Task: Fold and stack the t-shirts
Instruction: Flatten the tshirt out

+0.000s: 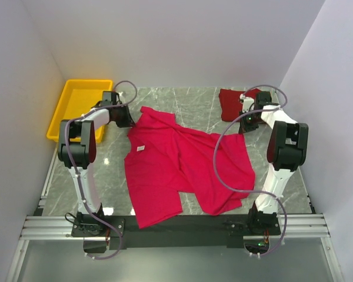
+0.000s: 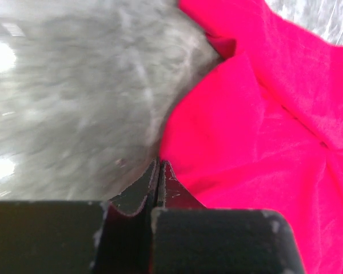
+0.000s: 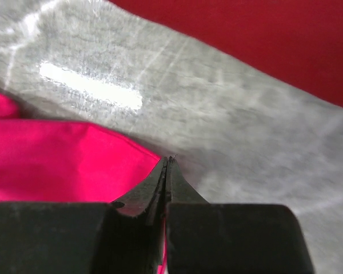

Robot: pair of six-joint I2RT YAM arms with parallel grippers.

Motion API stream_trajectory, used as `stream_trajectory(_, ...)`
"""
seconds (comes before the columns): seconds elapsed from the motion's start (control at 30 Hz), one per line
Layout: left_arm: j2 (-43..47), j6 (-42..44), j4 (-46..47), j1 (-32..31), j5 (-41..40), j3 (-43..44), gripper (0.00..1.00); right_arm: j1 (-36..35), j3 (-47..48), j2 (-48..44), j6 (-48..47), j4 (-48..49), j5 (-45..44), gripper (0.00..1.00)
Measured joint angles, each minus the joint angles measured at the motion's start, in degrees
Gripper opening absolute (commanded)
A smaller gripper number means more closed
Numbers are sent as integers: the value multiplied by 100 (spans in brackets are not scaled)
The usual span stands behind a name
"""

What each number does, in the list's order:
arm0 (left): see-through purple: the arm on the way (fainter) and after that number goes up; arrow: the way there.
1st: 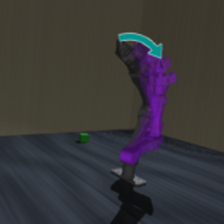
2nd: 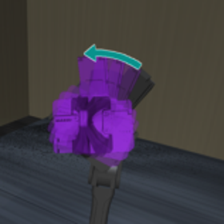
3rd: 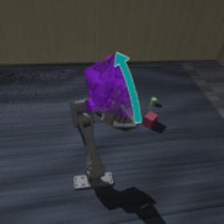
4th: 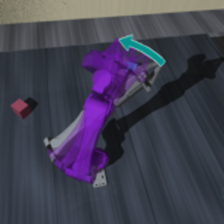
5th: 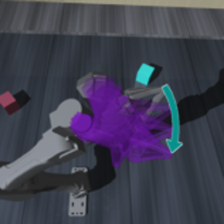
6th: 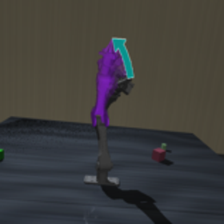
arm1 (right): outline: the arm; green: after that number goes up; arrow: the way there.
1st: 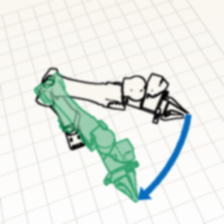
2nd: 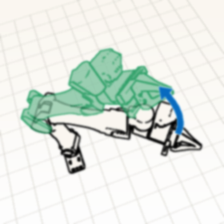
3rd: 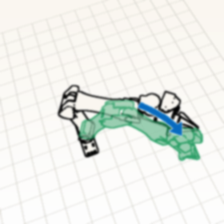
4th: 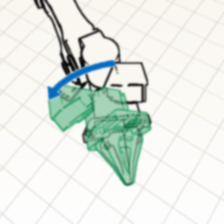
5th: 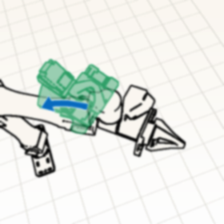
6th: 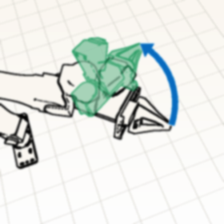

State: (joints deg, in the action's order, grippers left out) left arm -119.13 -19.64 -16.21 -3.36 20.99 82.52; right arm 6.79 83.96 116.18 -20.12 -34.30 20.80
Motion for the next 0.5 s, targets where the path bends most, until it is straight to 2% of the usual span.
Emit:
stream_trajectory(0.27,516,-208,243,498,-37,-17,1,166,282,-334,76,63,140,0)
stream_trajectory(0.5,234,-380,341,643,-170,741,1,157,1742,133,125,160,2,0)
